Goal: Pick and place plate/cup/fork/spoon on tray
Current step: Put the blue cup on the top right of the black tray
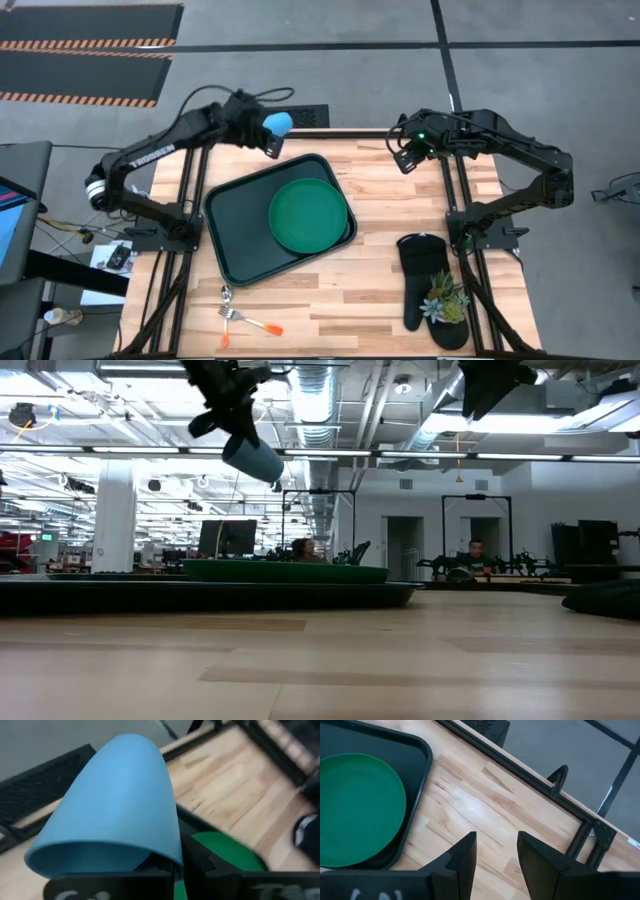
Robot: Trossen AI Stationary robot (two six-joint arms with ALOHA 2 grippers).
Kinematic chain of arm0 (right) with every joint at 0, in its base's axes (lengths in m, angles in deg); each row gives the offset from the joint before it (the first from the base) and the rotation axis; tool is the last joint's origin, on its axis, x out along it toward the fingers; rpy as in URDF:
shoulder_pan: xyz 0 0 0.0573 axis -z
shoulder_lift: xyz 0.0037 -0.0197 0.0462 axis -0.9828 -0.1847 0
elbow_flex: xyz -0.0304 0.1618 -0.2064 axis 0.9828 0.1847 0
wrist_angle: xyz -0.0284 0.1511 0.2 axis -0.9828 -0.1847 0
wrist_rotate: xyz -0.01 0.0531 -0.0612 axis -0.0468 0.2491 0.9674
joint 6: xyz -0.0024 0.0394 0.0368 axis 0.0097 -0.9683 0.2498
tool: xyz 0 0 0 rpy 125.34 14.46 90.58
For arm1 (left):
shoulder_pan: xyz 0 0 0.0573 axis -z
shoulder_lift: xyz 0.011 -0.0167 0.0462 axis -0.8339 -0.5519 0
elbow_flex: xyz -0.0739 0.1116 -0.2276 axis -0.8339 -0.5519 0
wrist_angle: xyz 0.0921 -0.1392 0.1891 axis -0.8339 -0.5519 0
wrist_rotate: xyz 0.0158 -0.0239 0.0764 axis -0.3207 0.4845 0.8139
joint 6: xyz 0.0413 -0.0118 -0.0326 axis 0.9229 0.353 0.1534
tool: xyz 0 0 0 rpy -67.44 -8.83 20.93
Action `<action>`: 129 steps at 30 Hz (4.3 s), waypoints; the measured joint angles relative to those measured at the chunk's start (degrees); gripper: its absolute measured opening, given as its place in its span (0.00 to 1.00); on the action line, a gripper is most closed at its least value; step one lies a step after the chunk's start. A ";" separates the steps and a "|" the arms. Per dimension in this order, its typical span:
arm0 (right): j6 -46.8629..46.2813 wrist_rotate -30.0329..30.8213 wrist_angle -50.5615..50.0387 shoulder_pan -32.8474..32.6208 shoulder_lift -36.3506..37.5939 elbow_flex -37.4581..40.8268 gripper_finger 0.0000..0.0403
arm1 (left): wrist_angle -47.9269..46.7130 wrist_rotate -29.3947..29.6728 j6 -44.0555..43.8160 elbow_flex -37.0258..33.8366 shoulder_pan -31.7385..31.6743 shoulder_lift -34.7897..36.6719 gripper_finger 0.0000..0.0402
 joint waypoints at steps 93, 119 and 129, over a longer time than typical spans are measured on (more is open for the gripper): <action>27.10 13.98 54.31 -41.98 58.98 34.03 0.41 | -21.99 -6.55 32.06 28.65 1.76 -38.81 0.00; 25.68 14.33 55.04 -41.96 60.63 35.50 0.41 | -24.41 6.19 37.36 28.67 7.87 -43.24 0.00; 25.53 14.21 55.04 -41.96 60.63 35.50 0.41 | -26.54 8.88 39.40 28.80 8.22 -44.12 0.00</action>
